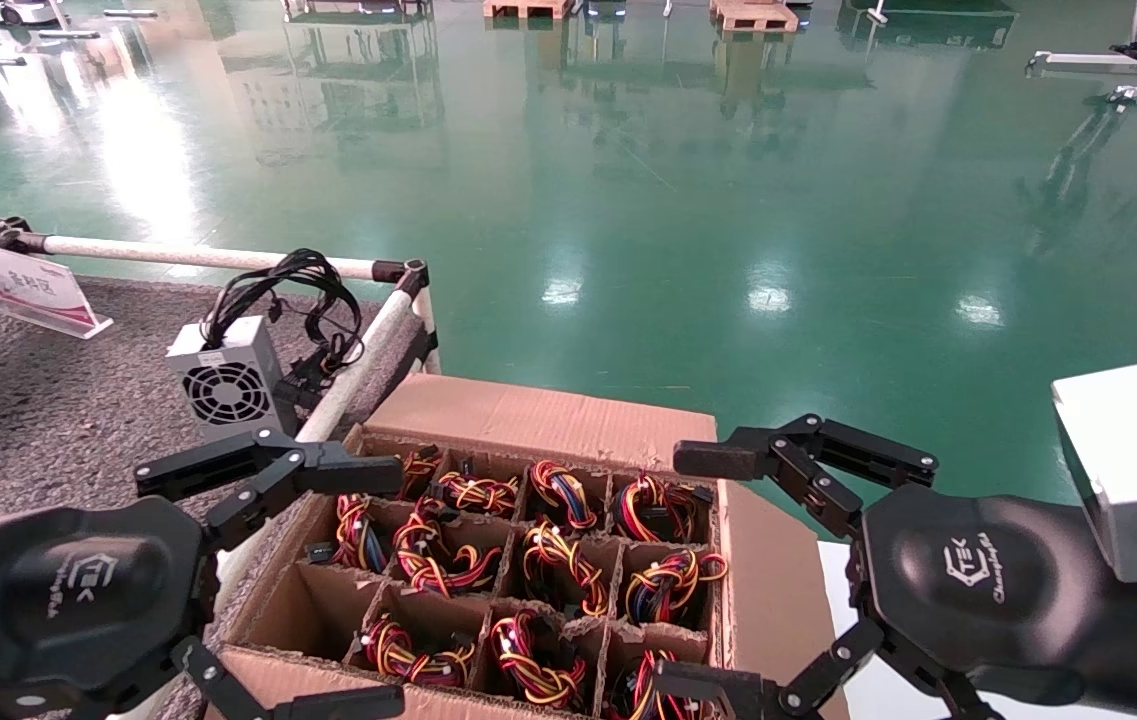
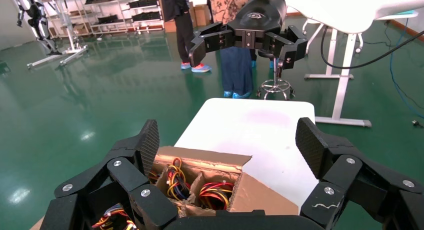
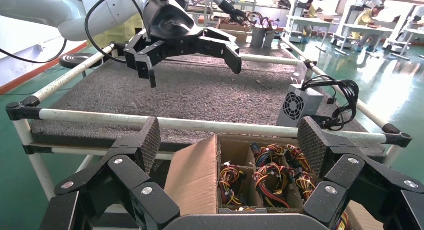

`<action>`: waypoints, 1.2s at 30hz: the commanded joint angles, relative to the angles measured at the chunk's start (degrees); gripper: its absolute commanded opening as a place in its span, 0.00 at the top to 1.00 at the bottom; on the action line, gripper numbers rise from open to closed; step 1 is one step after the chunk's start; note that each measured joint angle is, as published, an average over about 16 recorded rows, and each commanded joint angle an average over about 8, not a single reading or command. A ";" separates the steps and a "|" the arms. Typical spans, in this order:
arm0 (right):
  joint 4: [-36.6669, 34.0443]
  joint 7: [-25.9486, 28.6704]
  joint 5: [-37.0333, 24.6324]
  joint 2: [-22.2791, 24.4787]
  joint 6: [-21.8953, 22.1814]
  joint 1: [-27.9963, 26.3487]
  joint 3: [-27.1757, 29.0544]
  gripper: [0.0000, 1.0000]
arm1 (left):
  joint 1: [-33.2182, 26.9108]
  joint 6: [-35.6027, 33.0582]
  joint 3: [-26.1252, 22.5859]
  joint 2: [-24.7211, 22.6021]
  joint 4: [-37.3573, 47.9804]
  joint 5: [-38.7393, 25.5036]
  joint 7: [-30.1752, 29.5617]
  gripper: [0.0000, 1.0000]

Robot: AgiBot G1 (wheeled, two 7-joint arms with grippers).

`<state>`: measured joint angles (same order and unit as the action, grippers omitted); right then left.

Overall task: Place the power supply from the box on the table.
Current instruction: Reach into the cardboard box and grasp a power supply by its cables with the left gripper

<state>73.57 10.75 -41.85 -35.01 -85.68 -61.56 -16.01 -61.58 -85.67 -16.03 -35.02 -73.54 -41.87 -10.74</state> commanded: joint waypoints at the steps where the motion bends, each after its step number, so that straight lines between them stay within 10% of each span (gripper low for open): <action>1: 0.00 0.00 0.00 0.00 0.00 0.00 0.00 0.84 | 0.00 0.00 0.00 0.00 0.00 0.00 0.00 0.00; 3: 0.00 0.00 0.00 0.00 0.00 0.00 0.00 1.00 | 0.00 0.00 0.00 0.00 0.00 0.00 0.00 0.00; 36: 0.00 0.00 0.00 0.00 0.00 0.00 0.00 1.00 | -11.20 8.81 -10.46 2.90 -2.14 -17.78 8.33 0.00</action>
<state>73.56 10.75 -41.86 -35.01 -85.68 -61.56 -16.01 -72.63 -76.60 -26.64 -32.33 -75.55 -59.66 -2.62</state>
